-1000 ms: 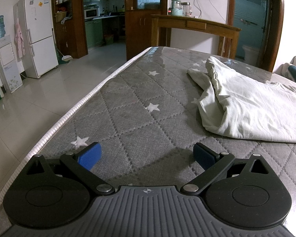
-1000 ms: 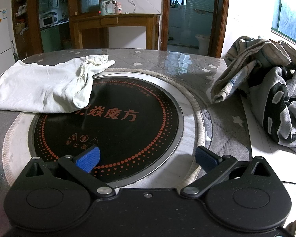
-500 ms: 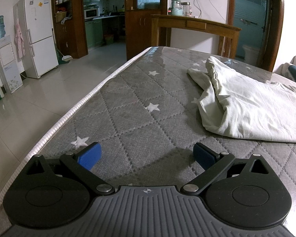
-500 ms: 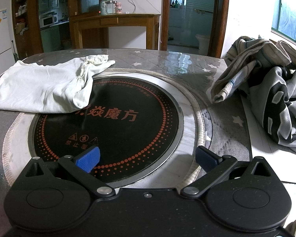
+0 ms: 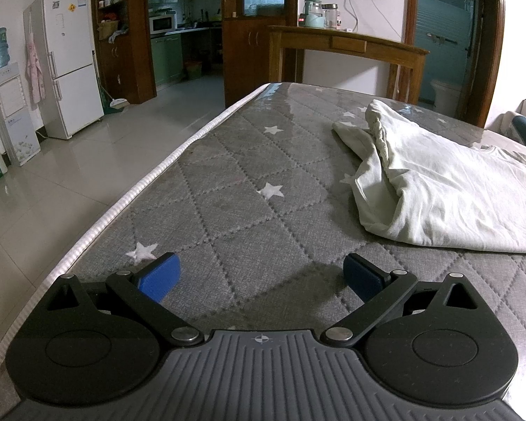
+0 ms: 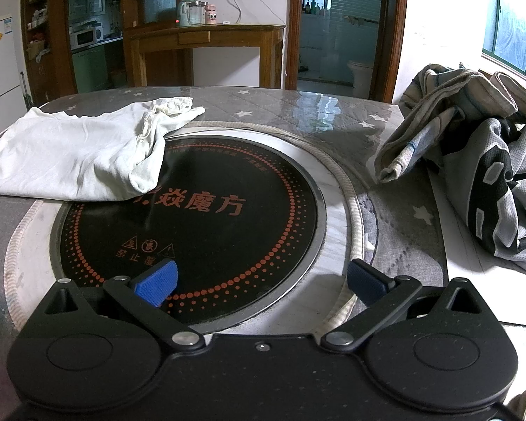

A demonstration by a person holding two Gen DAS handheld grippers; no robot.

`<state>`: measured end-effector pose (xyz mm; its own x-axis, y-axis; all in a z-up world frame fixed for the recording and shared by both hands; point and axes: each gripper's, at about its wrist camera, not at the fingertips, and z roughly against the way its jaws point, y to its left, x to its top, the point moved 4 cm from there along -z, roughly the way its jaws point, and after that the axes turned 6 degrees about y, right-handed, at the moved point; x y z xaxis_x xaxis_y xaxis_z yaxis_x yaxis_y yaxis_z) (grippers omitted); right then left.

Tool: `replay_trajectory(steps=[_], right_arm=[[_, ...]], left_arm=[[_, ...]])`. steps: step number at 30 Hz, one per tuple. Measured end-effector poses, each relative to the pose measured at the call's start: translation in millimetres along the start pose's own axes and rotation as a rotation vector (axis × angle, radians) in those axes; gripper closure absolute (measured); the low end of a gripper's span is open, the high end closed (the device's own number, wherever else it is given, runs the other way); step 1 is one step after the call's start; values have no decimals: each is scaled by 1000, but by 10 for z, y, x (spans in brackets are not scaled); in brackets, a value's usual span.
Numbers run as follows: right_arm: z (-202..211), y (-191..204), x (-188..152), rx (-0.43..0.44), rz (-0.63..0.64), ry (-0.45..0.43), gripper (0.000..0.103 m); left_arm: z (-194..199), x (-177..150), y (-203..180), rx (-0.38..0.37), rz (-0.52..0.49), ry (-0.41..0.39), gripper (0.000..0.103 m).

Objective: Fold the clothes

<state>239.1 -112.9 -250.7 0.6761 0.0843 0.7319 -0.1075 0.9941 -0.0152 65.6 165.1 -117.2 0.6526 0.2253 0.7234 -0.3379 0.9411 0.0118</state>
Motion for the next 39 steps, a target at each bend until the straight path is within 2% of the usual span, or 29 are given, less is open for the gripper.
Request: replay_trajectory(steps=[39], right_arm=[[0, 1, 0, 0, 0, 0, 0]], left_arm=[[-2, 2, -13, 4, 0, 3, 1]])
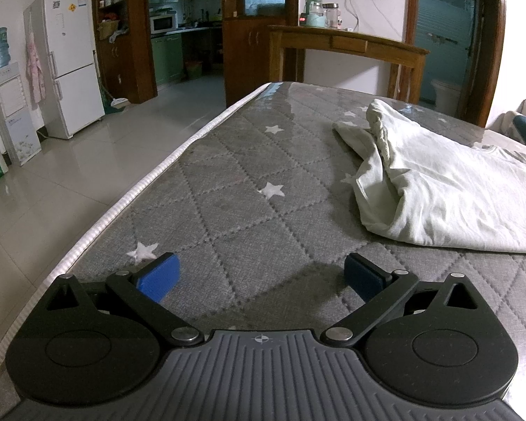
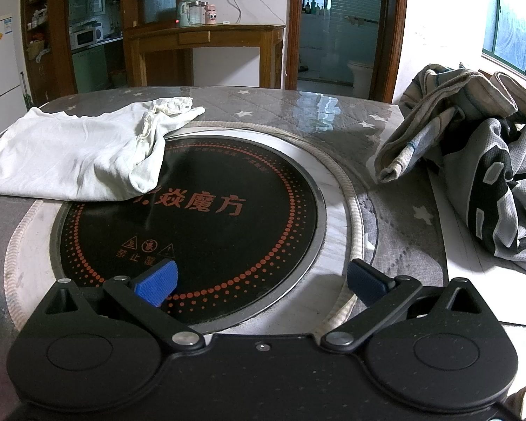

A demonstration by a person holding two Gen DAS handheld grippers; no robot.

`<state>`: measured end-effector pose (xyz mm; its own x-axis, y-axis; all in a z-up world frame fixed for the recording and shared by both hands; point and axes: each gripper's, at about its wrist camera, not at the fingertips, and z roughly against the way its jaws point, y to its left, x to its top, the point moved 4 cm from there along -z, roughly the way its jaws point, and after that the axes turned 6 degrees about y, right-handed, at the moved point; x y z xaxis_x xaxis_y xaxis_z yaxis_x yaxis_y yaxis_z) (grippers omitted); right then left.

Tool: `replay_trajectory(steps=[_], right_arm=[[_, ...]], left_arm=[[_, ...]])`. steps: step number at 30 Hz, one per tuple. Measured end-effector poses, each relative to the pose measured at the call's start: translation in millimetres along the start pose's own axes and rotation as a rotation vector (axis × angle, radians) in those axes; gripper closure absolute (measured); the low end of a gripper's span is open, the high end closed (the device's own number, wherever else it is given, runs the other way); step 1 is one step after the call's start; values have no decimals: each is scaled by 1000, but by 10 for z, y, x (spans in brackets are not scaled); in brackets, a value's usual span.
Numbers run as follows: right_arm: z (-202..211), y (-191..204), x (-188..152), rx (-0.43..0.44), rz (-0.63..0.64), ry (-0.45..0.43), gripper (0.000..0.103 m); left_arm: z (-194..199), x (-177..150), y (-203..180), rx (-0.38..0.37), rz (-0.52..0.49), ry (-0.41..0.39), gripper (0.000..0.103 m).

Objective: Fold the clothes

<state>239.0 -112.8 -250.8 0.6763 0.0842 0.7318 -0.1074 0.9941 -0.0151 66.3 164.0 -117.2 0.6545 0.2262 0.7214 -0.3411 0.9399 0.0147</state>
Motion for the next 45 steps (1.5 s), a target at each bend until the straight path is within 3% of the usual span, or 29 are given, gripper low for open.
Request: replay_trajectory(steps=[45], right_arm=[[-1, -1, 0, 0, 0, 0, 0]], left_arm=[[13, 3, -1, 3, -1, 4, 0]])
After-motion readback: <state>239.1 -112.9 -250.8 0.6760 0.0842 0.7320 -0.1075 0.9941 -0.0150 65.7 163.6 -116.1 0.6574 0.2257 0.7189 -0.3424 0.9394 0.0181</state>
